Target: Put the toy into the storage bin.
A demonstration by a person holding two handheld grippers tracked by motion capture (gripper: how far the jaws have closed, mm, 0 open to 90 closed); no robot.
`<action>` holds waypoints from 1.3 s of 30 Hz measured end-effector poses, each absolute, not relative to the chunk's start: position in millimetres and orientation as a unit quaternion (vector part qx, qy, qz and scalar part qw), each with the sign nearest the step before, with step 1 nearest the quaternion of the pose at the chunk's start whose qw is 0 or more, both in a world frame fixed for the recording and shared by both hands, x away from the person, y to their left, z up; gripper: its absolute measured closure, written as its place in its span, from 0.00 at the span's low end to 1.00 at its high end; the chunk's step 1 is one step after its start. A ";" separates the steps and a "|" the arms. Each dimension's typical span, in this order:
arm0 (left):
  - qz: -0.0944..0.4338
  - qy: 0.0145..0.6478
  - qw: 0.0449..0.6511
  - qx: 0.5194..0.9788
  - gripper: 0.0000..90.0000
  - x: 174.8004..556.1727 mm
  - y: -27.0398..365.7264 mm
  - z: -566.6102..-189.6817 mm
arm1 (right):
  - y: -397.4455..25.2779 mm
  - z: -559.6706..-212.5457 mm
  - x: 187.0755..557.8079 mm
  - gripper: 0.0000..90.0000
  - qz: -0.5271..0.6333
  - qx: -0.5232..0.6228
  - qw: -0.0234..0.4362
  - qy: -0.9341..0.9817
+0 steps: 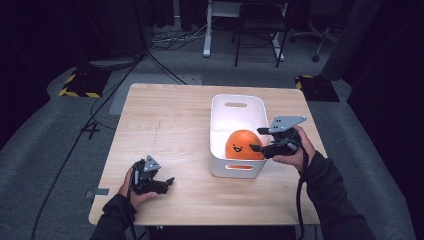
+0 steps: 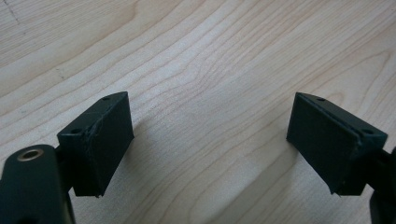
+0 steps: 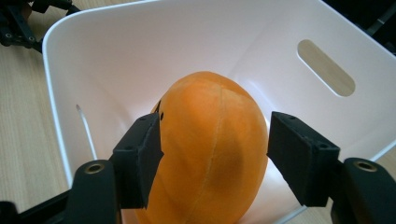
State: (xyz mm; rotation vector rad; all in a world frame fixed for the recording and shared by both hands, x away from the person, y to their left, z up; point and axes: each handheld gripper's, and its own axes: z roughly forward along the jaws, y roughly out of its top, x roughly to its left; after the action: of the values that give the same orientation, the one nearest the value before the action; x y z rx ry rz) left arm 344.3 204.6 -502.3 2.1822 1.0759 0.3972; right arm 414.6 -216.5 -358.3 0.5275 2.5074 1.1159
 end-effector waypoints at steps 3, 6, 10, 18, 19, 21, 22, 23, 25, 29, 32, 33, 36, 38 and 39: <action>0.152 0.412 0.332 0.835 0.16 344.3 204.5 -502.4 | -216.7 -357.9 415.0 0.37 0.394 0.186 0.183 0.882; 0.152 0.412 0.332 0.835 0.16 344.3 204.5 -502.4 | -216.4 -357.8 415.3 0.35 0.392 0.191 0.195 0.878; 0.152 0.411 0.332 0.835 0.16 344.4 204.5 -502.4 | -217.1 -357.4 415.2 0.31 0.397 0.198 0.203 0.873; 0.152 0.412 0.332 0.835 0.16 344.3 204.6 -502.3 | -223.6 -353.5 417.4 0.28 0.410 0.221 0.225 0.856; 0.152 0.411 0.332 0.835 0.16 344.4 204.5 -502.4 | -224.4 -353.2 417.5 0.28 0.411 0.223 0.227 0.854; 0.152 0.412 0.332 0.835 0.16 344.3 204.5 -502.4 | -225.3 -352.9 417.7 0.28 0.412 0.228 0.229 0.852; 0.153 0.412 0.332 0.835 0.16 344.3 204.5 -502.4 | -227.8 -352.1 418.4 0.27 0.416 0.232 0.235 0.847; 0.152 0.412 0.332 0.835 0.16 344.3 204.5 -502.4 | -228.9 -351.8 418.7 0.27 0.419 0.235 0.237 0.844; 0.152 0.412 0.332 0.835 0.16 344.3 204.5 -502.4 | -230.5 -351.2 419.3 0.27 0.420 0.236 0.240 0.842; 0.152 0.412 0.332 0.835 0.16 344.3 204.6 -502.3 | -236.4 -349.8 420.7 0.27 0.429 0.249 0.247 0.832; 0.152 0.412 0.332 0.835 0.16 344.3 204.5 -502.4 | -241.2 -348.8 422.1 0.26 0.432 0.259 0.253 0.826; 0.152 0.412 0.332 0.835 0.16 344.3 204.5 -502.4 | -243.5 -348.4 423.0 0.26 0.433 0.263 0.256 0.823; 0.152 0.412 0.332 0.835 0.16 344.3 204.5 -502.5 | -248.0 -347.4 424.1 0.24 0.432 0.274 0.259 0.819; 0.152 0.412 0.332 0.835 0.16 344.3 204.5 -502.5 | -251.7 -346.9 425.0 0.24 0.432 0.278 0.266 0.816; 0.152 0.412 0.332 0.835 0.16 344.3 204.6 -502.3 | -252.7 -346.7 425.1 0.24 0.432 0.281 0.267 0.815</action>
State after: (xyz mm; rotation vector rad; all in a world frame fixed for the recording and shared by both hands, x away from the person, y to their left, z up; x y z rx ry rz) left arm 344.3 204.6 -502.3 2.1819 1.0760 0.3976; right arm 425.1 -252.7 -346.7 0.7574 2.1991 1.1662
